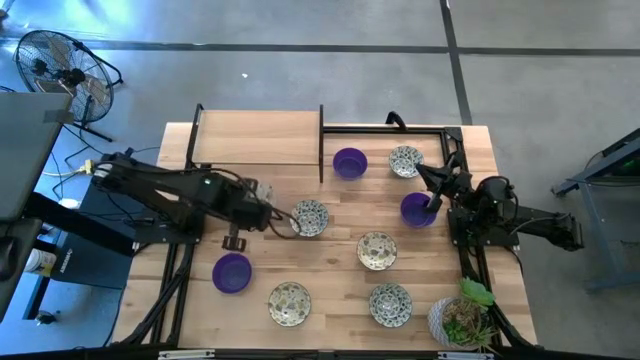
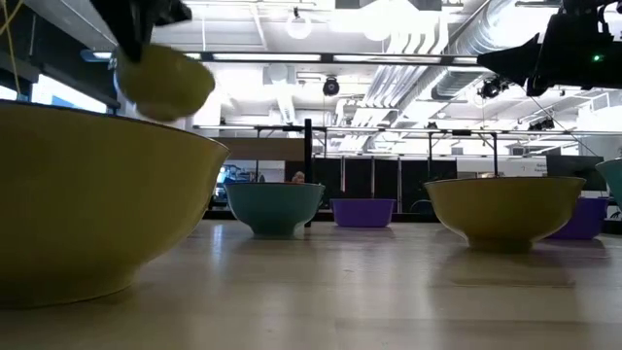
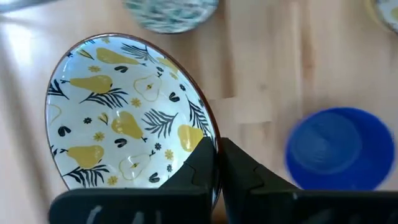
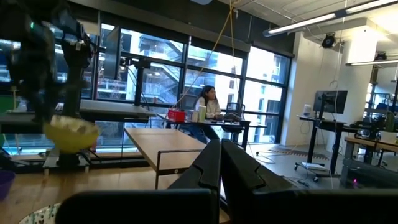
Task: Pick & Place Mini bowls
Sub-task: Put the top yellow and white patterned bowl on the shelf
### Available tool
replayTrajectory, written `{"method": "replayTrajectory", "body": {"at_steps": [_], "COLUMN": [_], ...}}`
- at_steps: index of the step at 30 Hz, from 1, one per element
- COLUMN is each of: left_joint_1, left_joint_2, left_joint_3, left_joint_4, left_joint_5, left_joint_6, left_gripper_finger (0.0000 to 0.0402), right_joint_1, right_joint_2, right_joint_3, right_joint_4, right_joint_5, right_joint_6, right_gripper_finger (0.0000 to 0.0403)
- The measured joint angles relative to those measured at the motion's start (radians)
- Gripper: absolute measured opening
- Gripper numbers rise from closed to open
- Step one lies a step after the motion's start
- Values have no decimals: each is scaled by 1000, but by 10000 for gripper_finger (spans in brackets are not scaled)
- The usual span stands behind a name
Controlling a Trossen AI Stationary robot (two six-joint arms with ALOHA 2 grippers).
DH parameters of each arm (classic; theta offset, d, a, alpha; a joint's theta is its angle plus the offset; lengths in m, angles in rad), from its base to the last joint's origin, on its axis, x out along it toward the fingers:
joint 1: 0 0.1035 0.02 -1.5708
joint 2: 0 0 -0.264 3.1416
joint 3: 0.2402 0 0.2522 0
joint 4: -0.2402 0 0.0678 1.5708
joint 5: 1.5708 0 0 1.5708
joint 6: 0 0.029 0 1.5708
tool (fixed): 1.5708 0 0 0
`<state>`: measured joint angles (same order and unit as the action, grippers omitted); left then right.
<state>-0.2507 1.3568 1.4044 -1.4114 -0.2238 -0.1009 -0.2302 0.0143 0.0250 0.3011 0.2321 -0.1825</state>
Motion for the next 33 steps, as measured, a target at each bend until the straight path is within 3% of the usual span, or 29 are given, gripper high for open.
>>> {"method": "replayTrajectory", "body": {"at_steps": [6, 12, 24, 33], "left_joint_1": [73, 261, 797, 1008], "left_joint_2": [-115, -204, -161, -101], "left_joint_3": [22, 22, 20, 20], "left_joint_4": [-11, -26, -31, 67], "left_joint_5": [-93, -142, -128, -59], "left_joint_6": [26, 94, 454, 630], "left_gripper_finger": [4, 3, 3, 3], "right_joint_1": [0, 0, 0, 0], "right_joint_2": [0, 1, 1, 1], "right_joint_3": [0, 0, 0, 0], "right_joint_4": [-12, -21, -35, -34], "right_joint_5": [-3, -8, -74, -112], "right_joint_6": [22, 47, 97, 108], "right_gripper_finger": [0, 0, 0, 0]}}
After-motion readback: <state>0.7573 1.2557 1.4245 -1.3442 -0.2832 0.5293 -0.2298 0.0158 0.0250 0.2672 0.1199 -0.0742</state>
